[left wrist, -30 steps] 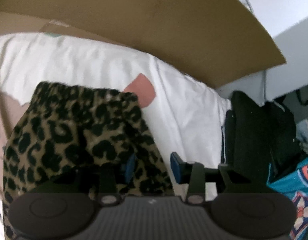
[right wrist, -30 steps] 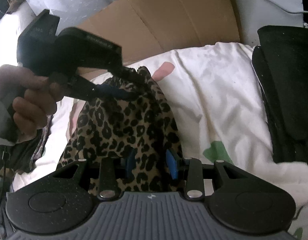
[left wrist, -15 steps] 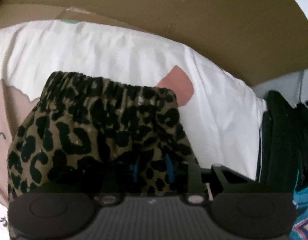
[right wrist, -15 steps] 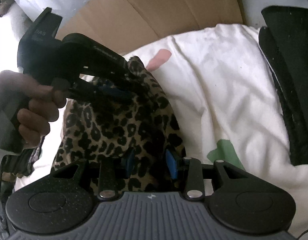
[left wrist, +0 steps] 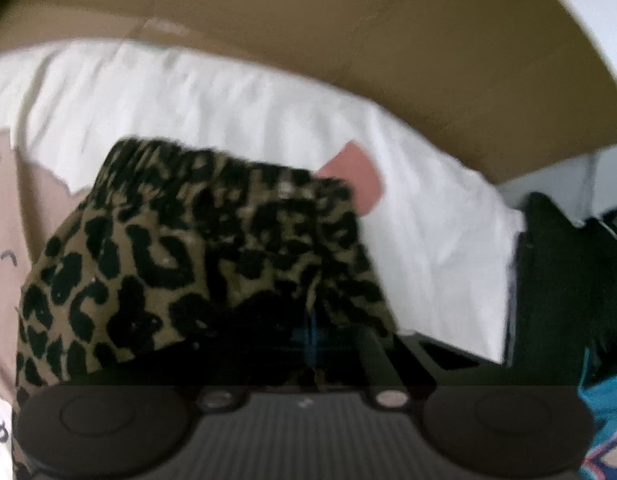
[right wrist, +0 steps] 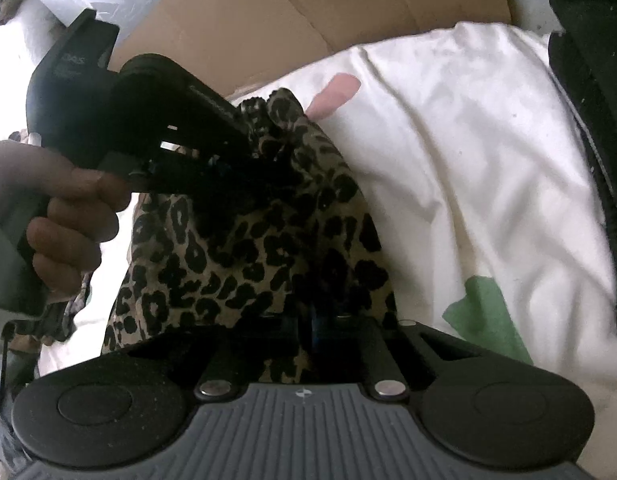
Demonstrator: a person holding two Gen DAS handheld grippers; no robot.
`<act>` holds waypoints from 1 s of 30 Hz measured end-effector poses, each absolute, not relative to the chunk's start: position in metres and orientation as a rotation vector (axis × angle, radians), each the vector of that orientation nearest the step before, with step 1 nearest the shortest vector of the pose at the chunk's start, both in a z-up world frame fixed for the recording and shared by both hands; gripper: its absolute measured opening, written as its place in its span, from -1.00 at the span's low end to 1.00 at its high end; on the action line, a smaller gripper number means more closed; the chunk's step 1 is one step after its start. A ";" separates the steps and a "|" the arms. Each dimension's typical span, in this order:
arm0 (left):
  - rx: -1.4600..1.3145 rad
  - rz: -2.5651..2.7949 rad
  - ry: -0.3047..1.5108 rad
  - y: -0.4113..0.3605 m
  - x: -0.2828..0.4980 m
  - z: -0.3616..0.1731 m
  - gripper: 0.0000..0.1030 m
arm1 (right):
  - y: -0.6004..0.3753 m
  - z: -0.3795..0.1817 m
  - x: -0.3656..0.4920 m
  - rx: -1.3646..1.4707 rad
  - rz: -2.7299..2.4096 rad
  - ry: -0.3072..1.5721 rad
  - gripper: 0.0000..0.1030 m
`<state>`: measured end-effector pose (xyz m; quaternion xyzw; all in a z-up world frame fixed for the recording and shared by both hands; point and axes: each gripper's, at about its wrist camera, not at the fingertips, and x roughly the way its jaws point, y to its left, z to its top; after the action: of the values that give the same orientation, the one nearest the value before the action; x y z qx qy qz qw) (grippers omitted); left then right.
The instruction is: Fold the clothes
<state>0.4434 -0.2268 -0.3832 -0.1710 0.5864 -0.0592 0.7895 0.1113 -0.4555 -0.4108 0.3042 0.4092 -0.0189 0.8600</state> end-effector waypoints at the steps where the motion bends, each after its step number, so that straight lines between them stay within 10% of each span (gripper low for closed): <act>1: -0.373 -0.145 1.244 -0.228 0.440 -0.377 -0.99 | -0.456 -0.409 0.109 0.641 -0.041 0.850 -0.99; 23: -0.447 -0.318 1.180 -0.246 0.445 -0.392 -0.97 | -0.465 -0.393 0.074 0.727 -0.200 0.849 -1.00; 30: -0.441 -0.347 1.170 -0.245 0.447 -0.398 -0.97 | -0.467 -0.402 0.053 0.806 -0.125 0.890 -0.50</act>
<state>0.4465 -0.2450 -0.3979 -0.2052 0.5448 -0.1617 0.7968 0.0529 -0.4674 -0.4023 0.3789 0.4183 -0.0588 0.8234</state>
